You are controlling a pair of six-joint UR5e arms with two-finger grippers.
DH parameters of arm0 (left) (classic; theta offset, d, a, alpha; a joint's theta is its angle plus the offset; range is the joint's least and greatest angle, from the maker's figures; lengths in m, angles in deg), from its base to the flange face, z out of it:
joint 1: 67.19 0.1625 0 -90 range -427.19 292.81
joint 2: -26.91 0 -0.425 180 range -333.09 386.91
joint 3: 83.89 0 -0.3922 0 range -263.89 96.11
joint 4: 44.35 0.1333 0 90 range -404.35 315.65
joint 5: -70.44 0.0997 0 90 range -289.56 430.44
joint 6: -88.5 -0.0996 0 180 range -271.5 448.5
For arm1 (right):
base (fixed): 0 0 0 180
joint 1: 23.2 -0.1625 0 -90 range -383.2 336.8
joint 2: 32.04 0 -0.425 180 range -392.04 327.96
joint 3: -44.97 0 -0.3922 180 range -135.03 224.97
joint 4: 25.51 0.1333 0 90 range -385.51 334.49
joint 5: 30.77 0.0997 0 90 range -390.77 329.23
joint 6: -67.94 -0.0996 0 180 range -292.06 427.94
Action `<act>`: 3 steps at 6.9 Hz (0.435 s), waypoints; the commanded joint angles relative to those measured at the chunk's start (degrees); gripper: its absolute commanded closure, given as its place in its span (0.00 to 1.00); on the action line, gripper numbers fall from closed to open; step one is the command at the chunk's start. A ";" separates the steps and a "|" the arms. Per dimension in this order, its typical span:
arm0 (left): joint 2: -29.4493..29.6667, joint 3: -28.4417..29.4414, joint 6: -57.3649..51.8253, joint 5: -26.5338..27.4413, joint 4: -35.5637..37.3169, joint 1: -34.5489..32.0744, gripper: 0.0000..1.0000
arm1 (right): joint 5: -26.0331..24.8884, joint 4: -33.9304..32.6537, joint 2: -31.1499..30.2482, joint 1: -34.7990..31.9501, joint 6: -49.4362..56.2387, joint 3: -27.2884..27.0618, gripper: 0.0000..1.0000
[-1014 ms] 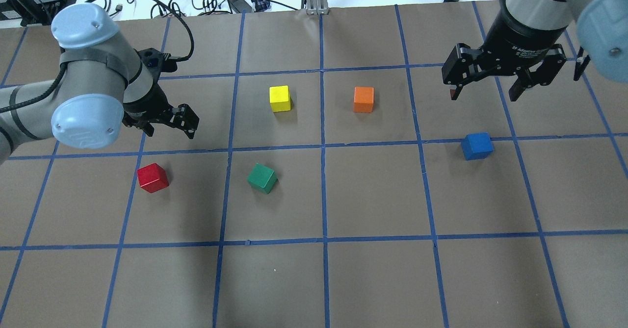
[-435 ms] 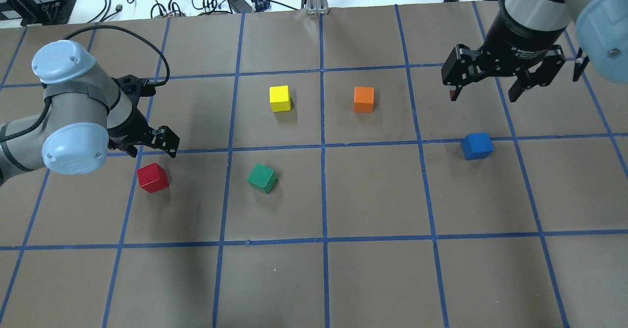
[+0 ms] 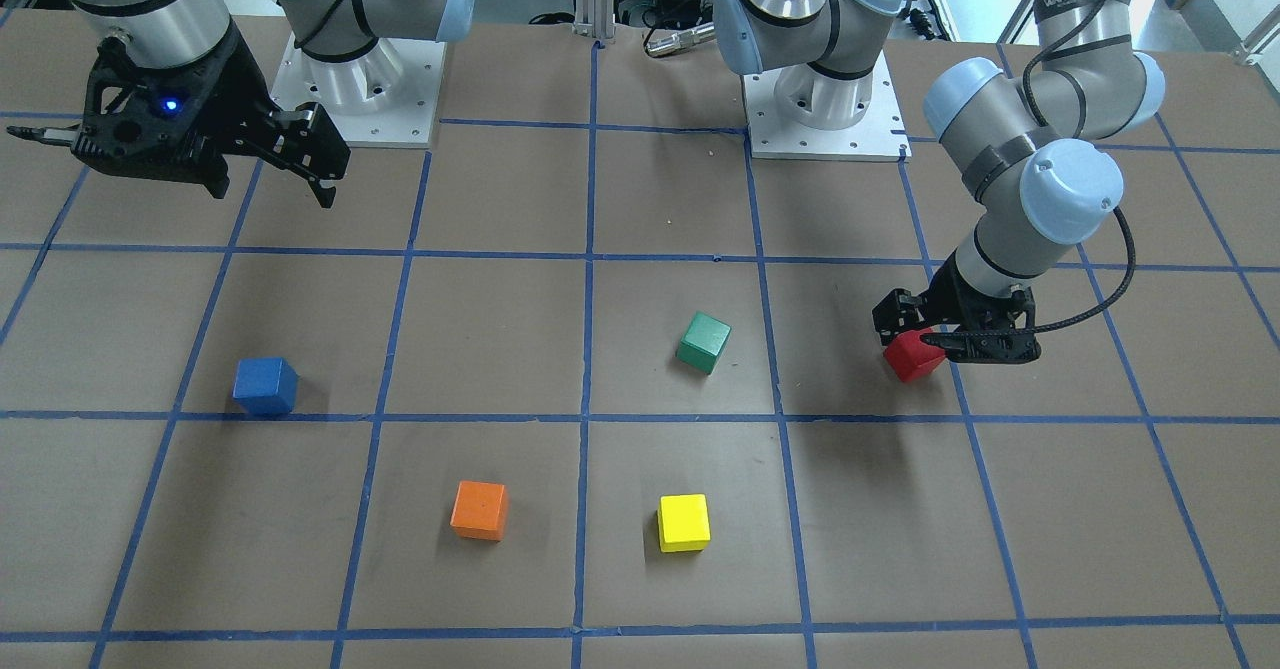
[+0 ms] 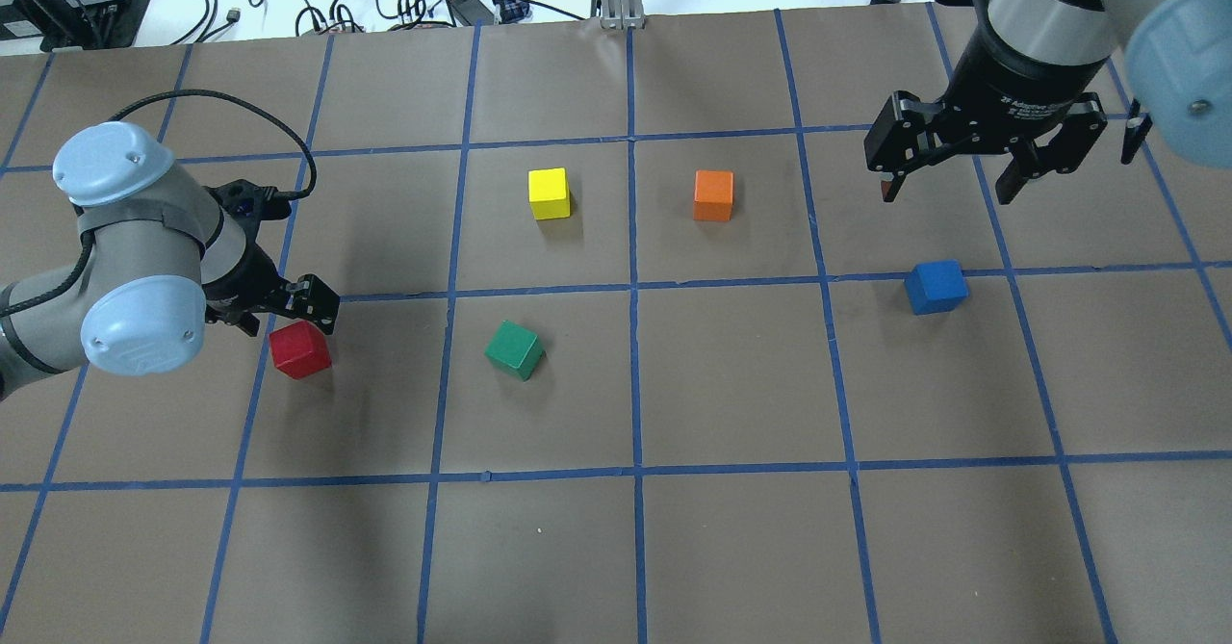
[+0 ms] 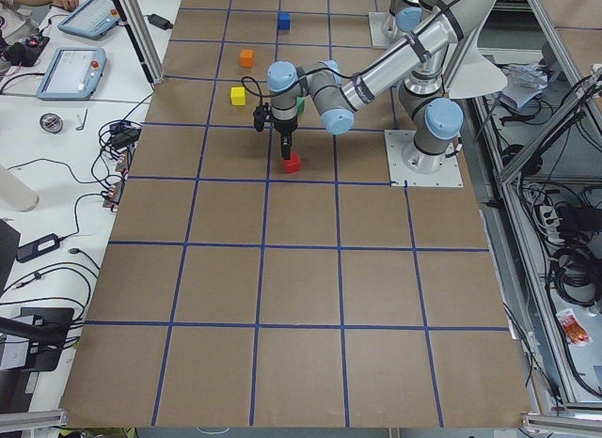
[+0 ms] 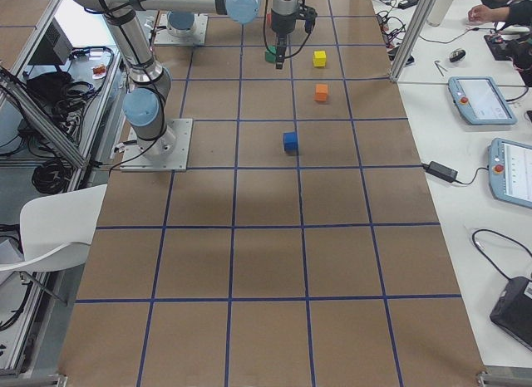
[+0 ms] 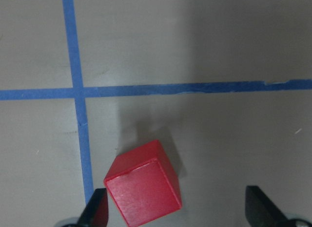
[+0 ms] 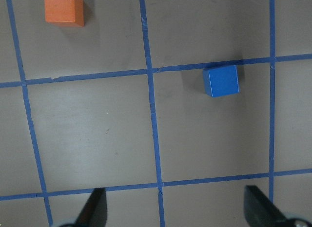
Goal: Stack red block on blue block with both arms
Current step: 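Close the left gripper on the red cube and lift it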
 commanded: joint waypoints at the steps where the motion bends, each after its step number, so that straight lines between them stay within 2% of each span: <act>1: 1.23 -5.99 -0.43 0.02 8.25 1.30 0.00 | 0.00 0.00 0.00 0.00 -0.09 -0.03 0.00; 2: 1.59 -6.46 -0.95 0.11 9.28 1.31 0.22 | 0.09 0.00 0.00 0.00 0.00 -0.03 0.00; 3: 1.51 -6.20 -0.96 0.46 9.90 1.31 0.72 | 0.00 0.00 0.00 0.00 0.00 -0.03 0.00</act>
